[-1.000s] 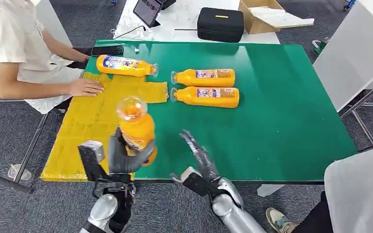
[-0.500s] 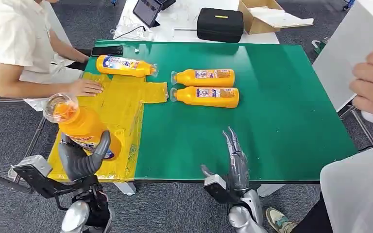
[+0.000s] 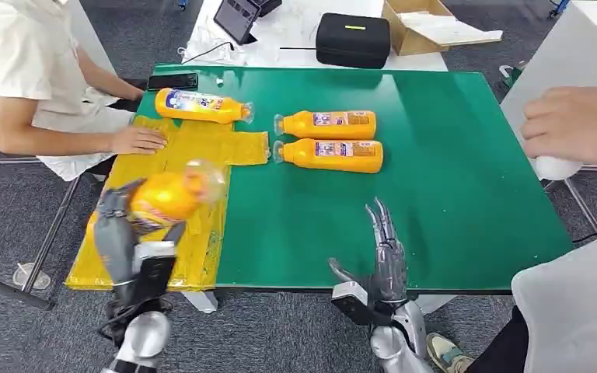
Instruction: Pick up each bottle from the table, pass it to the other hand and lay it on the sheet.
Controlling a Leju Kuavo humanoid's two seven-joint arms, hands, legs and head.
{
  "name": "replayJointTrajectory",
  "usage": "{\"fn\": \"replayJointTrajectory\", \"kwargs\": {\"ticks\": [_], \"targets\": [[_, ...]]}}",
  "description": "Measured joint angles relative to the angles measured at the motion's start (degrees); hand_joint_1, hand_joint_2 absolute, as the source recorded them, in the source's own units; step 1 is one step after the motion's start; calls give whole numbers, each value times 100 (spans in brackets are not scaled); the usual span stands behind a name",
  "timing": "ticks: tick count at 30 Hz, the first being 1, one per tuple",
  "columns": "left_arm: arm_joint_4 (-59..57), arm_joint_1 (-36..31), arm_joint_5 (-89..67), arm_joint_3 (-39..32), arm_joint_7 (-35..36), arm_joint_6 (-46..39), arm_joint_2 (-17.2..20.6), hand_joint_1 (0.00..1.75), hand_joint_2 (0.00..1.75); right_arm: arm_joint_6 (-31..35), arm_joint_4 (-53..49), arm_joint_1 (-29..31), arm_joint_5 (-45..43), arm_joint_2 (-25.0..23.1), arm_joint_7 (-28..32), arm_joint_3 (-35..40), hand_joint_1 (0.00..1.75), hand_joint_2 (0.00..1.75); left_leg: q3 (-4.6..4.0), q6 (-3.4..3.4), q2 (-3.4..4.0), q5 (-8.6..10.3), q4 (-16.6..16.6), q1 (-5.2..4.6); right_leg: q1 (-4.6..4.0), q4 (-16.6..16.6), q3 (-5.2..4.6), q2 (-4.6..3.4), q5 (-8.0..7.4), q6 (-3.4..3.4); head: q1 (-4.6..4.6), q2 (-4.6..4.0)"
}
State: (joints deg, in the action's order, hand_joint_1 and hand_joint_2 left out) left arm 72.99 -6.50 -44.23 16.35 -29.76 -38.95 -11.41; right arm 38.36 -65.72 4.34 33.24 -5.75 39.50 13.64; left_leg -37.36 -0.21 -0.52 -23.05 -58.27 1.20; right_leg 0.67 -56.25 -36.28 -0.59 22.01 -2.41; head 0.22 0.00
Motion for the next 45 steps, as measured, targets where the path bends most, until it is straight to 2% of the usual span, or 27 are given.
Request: {"fn": "replayJointTrajectory", "kwargs": {"ticks": [3, 9, 18, 19, 20, 21, 31, 38, 45], "targets": [[-1063, -466, -712, 50, 542, 86, 83, 175, 175, -57, 37, 90, -74, -35, 33, 31, 0, 175, 2, 4, 1, 9, 0, 0, 0, -1, 0, -2, -4, -1, 2, 0], [-2522, -1092, -1598, 491, 1107, 723, 383, 175, 175, -142, 124, 200, -354, -55, 37, 212, 0, 175, 1, 5, 3, 11, 0, 0, 0, -3, -2, -2, -4, -2, 0, 0], [-3450, -1609, -1549, 787, 1003, 1912, 765, 175, 175, -185, 212, 219, -848, -41, 37, 538, 0, 175, -5, 7, 2, 8, 0, 1, -1, -3, -4, -1, 2, 1, 0, 0], [-3518, -1664, -1538, 819, 970, 2023, 785, 131, 175, -209, 225, 231, -894, -37, 37, 570, 0, 175, -5, 7, 1, 8, 0, 1, -1, -3, -3, 0, 2, 1, 2, 0], [-3568, -1709, -1531, 846, 942, 2093, 804, 10, 175, -244, 234, 243, -928, -35, 37, 594, 0, 175, -5, 6, 0, 8, 0, 1, -1, -3, -2, 0, 2, 1, 0, 0], [-3642, -1772, -1525, 876, 913, 2175, 826, 3, 175, -267, 249, 264, -960, -30, 37, 630, 0, 175, -3, 6, 1, 8, 0, 1, -1, -3, 0, 0, 2, 1, 0, 0], [-4145, -2117, -1542, 1047, 946, 2480, 903, 0, 175, -363, 406, 353, -1108, -2, 37, 798, 0, 175, 11, 9, 0, 12, 0, 1, -1, -5, 12, 0, 0, 1, 0, 0], [-4344, -2399, -1518, 1150, 1068, 3073, 907, 0, 175, -352, 516, 443, -1246, 4, 37, 833, 0, 175, 33, 9, -5, 13, 1, 1, -1, -4, 38, 8, 0, 2, 0, 2], [-4429, -2480, -1522, 1200, 1208, 3095, 907, 0, 175, -347, 612, 473, -1281, 7, 37, 859, 0, 175, 43, 12, -5, 16, 2, 1, -1, -4, 44, 8, -2, 3, 0, 0]]}}
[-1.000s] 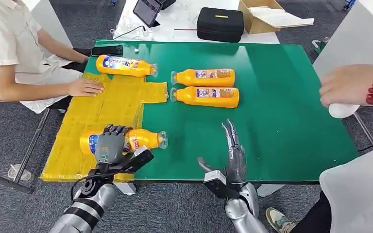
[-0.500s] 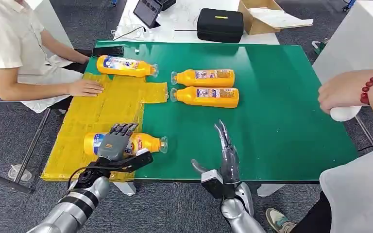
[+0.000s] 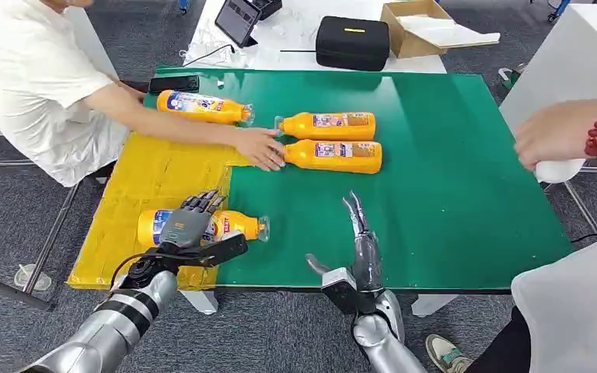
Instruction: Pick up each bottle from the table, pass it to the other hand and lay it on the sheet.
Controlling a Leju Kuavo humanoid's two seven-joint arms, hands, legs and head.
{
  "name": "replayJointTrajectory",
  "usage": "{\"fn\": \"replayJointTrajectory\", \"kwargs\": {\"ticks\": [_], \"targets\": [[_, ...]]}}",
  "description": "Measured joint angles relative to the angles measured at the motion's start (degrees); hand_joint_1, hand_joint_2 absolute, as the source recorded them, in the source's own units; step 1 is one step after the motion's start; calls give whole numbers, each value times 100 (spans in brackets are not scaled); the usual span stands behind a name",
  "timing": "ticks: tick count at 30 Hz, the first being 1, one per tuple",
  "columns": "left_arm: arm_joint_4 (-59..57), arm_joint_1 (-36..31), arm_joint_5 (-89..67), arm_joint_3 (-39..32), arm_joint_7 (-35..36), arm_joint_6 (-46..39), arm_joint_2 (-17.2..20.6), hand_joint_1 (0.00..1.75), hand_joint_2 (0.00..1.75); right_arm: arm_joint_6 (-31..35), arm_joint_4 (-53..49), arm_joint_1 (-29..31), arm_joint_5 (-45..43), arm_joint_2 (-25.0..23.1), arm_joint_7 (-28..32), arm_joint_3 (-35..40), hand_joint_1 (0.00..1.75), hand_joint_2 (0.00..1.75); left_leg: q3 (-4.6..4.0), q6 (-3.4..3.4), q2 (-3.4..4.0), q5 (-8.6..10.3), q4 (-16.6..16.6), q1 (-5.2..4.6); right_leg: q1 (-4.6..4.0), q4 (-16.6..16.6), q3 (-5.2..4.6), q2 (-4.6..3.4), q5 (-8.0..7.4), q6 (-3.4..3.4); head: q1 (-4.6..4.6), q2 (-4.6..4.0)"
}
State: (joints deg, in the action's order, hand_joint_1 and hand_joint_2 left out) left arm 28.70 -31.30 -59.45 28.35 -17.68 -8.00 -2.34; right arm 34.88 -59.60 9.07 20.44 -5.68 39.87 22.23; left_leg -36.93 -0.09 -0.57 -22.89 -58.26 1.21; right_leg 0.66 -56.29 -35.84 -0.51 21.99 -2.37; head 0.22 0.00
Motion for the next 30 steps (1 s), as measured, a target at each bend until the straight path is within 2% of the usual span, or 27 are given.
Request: {"fn": "replayJointTrajectory", "kwargs": {"ticks": [23, 26, 30], "targets": [[-4, -69, -11, 155, 109, -369, -52, 0, 175, 13, 155, 72, 0, 4, 2, 7, 0, 175, -6, 1, 2, 4, 0, 0, 0, -1, -9, 0, 0, 0, 2, 0], [9, -59, -15, 219, 105, -466, -52, 0, 175, 311, 157, 69, 447, 13, 2, 46, 0, 175, -10, 1, 2, 3, 0, 0, 0, -1, -13, -1, 0, 0, 0, 0], [304, 173, 287, 238, -68, -978, -74, 0, 175, 468, -195, -140, 1485, 39, 11, 66, 0, 175, -22, 1, 2, 3, -1, 0, 0, -1, -25, -1, 0, -1, 2, 0]]}}
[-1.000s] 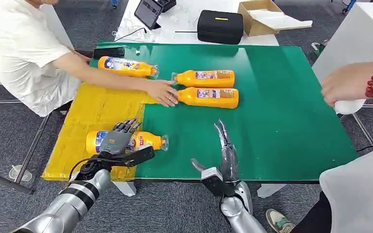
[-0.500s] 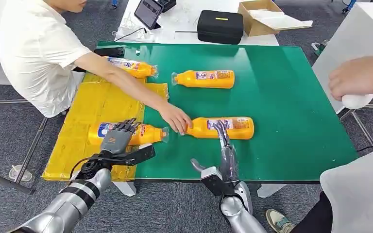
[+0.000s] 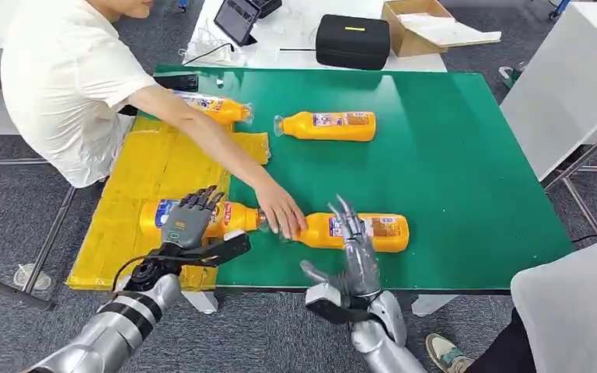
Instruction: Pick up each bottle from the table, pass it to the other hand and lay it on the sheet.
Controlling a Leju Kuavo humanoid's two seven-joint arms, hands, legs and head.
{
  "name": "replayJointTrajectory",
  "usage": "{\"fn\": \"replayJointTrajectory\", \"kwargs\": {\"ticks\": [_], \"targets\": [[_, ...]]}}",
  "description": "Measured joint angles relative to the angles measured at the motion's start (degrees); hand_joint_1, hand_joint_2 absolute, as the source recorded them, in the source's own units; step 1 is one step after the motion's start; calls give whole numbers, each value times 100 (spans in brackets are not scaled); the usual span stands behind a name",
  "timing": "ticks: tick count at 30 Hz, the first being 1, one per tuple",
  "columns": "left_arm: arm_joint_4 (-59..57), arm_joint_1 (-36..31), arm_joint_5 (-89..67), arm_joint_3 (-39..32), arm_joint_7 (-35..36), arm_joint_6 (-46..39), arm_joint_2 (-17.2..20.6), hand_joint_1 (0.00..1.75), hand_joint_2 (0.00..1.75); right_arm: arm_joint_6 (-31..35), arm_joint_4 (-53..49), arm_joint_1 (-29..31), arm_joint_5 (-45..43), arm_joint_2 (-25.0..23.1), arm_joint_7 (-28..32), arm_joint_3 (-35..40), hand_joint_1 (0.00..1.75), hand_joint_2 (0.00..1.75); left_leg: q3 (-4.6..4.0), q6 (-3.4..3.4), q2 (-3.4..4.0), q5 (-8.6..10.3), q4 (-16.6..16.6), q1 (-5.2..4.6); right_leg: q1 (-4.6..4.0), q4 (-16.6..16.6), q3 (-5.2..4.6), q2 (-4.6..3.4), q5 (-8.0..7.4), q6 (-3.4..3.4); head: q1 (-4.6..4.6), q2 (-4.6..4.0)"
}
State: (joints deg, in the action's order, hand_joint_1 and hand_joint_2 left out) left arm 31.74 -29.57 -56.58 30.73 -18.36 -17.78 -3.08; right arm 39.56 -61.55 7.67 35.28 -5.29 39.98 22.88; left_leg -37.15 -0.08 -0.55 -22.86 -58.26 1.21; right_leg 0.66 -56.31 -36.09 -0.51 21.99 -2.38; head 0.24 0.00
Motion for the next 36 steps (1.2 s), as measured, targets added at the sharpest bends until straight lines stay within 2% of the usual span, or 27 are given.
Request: {"fn": "replayJointTrajectory", "kwargs": {"ticks": [4, 8, 12, 16, 17, 19, 26, 29, 36], "targets": [[763, 437, 527, -17, -168, -131, -197, 0, 175, 15, -590, -226, 725, 22, 0, 15, 0, 175, -12, -2, -1, -4, 0, -1, 2, 1, -9, 0, 2, -2, -2, 0], [1285, 698, 745, 4, -181, -91, -317, 0, 175, 17, -902, -326, 898, 37, 0, 15, 0, 175, -18, -2, 2, -8, 0, -2, 2, 2, -18, -1, 2, -2, -2, 0], [1875, 1015, 1620, 4, -821, 155, -400, 0, 175, 24, -1352, -450, 1890, 70, 0, -133, 0, 175, -18, -2, 2, -8, 0, -1, 0, 2, -18, -1, 2, -2, 2, 0], [1910, 1029, 1655, 4, -832, 162, -400, 0, 175, 24, -1367, -455, 1934, 72, -2, -146, 0, 175, -18, -2, 2, -8, 0, -1, 0, 2, -19, -1, 2, -2, 2, 0], [2225, 1204, 1895, 26, -854, 184, -448, 0, 175, 24, -1488, -497, 2205, 96, -75, -245, 0, 175, -18, -2, 3, -9, 0, -1, 0, 2, -19, -1, 3, -1, 0, 0], [3304, 1774, 2401, 260, -815, 276, -476, 0, 175, 24, -1538, -492, 2360, 531, -948, -420, 0, 175, -24, -9, 0, -15, 0, -4, 6, 3, -18, 0, 5, -4, -2, 2], [3960, 2245, 2391, 426, -824, -133, -476, 0, 175, -569, -1188, -384, 2279, 955, -1887, -571, 0, 175, -23, -11, 0, -16, -1, -4, 4, 3, -19, 0, 4, -4, 2, 0], [4198, 2489, 2345, 513, -824, -268, -476, 0, 175, -854, -872, -328, 2275, 1077, -2129, -745, 0, 175, -24, -11, 1, -17, -1, -4, 4, 3, -20, 0, 5, -4, 0, 0], [4443, 2673, 2297, 616, -800, -389, -465, 0, 175, -1073, -439, -230, 2412, 1202, -2315, -909, 0, 175, -25, -14, 1, -21, -1, -3, 4, 3, -21, 0, 6, -4, 2, 0]]}}
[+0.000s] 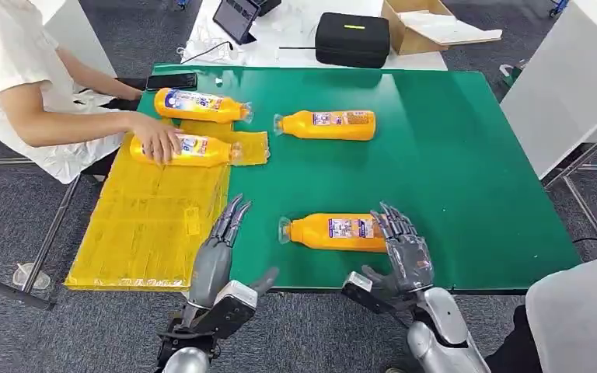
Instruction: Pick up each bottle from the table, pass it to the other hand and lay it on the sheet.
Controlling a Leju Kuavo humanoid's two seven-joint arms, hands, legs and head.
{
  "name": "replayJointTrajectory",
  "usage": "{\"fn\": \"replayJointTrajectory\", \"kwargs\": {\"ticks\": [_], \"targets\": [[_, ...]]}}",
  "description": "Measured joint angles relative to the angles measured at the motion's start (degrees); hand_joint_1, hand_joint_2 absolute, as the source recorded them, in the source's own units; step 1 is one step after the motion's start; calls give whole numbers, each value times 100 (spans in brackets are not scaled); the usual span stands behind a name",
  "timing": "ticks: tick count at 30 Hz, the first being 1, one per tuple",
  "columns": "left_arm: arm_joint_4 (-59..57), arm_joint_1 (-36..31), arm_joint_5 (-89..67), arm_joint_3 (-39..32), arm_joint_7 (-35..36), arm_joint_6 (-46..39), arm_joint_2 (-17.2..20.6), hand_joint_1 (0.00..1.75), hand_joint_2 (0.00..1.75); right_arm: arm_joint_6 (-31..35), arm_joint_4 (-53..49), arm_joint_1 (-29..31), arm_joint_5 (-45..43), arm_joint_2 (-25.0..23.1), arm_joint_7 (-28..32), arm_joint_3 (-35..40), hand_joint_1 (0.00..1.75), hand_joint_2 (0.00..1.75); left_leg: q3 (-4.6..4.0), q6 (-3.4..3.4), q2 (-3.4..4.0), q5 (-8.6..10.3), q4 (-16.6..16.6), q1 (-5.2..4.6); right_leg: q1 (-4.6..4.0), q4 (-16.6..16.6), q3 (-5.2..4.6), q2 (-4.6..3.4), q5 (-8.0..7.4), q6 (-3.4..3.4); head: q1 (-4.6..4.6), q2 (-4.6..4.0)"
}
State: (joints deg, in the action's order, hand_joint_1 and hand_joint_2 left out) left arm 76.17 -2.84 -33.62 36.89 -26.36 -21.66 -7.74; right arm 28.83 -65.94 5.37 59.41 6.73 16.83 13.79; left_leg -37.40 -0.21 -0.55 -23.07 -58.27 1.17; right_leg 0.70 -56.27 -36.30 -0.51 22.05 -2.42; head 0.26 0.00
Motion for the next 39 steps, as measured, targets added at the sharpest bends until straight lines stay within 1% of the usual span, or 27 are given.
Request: {"fn": "replayJointTrajectory", "kwargs": {"ticks": [12, 25, 31, 36, 39], "targets": [[120, 65, -48, 70, 13, -35, 22, 0, 175, -168, 448, 169, 168, 87, -125, -72, 0, 175, -1, -1, 0, 0, 0, 0, 0, 0, 0, 0, 0, -1, 0, 0], [90, -117, -44, 260, -2, 74, 24, 0, 175, -179, 1338, 1029, 260, 28, -96, -48, 0, 175, 0, -1, 0, 4, -1, 0, 0, -1, 1, 0, -2, -2, 0, 0], [30, -232, 13, 354, -13, 94, 24, 0, 175, -199, 1567, 1232, 374, -4, -122, 85, 0, 175, -1, -1, -1, 3, -1, 0, 0, -1, 1, 0, -2, -2, -2, 0], [-29, -306, -26, 404, -13, 120, 24, 0, 175, -628, 1694, 1397, 244, -22, -251, 199, 0, 175, -1, -2, -1, 3, -1, 0, 0, -1, 1, 0, -2, -2, -2, 0], [-88, -341, -39, 431, -13, 140, 24, 0, 175, -1150, 1954, 1603, 50, -18, -354, 221, 0, 175, 7, -2, 3, 3, -1, 0, 0, 0, 3, -2, -3, -2, 0, 0]]}}
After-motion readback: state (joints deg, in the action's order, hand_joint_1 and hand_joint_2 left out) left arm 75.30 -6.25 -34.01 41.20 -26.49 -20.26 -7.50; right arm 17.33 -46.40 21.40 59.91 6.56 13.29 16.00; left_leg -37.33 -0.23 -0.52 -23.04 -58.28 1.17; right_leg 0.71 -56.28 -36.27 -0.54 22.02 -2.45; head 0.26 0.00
